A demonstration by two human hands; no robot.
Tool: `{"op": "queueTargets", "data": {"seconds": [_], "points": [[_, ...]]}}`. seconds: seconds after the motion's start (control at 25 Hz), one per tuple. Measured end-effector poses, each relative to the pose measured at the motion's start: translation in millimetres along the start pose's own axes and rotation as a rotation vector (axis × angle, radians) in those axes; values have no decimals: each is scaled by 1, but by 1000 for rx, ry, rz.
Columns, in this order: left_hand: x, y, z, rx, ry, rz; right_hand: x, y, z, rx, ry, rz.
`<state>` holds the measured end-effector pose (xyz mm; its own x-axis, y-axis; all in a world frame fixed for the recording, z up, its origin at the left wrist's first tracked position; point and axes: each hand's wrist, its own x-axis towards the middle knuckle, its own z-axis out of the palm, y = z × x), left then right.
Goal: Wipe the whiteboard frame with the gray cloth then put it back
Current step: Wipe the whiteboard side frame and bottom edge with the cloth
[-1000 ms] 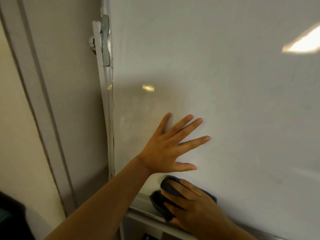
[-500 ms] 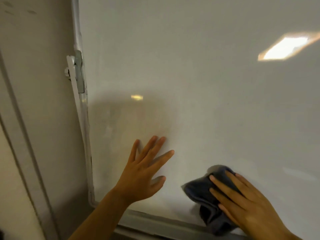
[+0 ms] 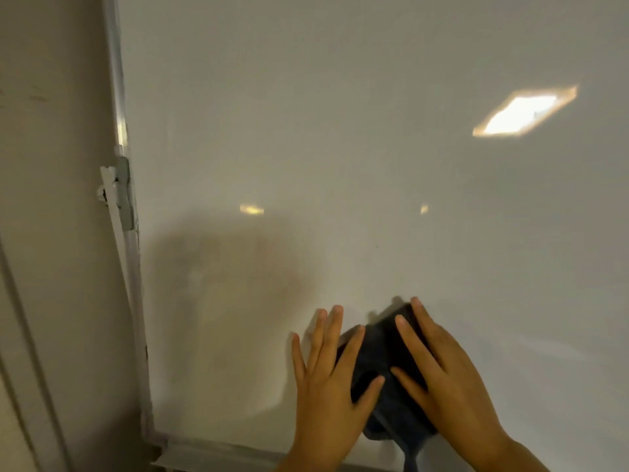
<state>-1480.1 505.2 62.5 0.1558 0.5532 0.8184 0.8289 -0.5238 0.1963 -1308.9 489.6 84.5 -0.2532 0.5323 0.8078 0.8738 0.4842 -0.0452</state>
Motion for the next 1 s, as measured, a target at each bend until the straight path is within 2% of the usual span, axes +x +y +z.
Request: {"op": "queueTargets", "data": {"seconds": [0.12, 0.2, 0.36, 0.44, 0.52, 0.64, 0.84, 1.0], "points": [[11, 12, 5, -6, 116, -34, 10, -4, -15, 27, 56, -13], [16, 18, 6, 17, 131, -24, 13, -3, -22, 25, 78, -24], [23, 32, 8, -91, 143, 54, 7, 8, -37, 226, 22, 191], [32, 42, 5, -166, 148, 70, 10, 15, -50, 201, 45, 192], [45, 62, -9, -206, 51, 27, 16, 21, -74, 92, 49, 97], [67, 101, -32, -251, -153, -94, 19, 37, -119, 31, 7, 81], [115, 211, -61, -311, -362, -8, 15, 92, -248, 163, -141, 179], [146, 338, -66, -300, -409, 34, 7, 166, -367, 209, -189, 213]]}}
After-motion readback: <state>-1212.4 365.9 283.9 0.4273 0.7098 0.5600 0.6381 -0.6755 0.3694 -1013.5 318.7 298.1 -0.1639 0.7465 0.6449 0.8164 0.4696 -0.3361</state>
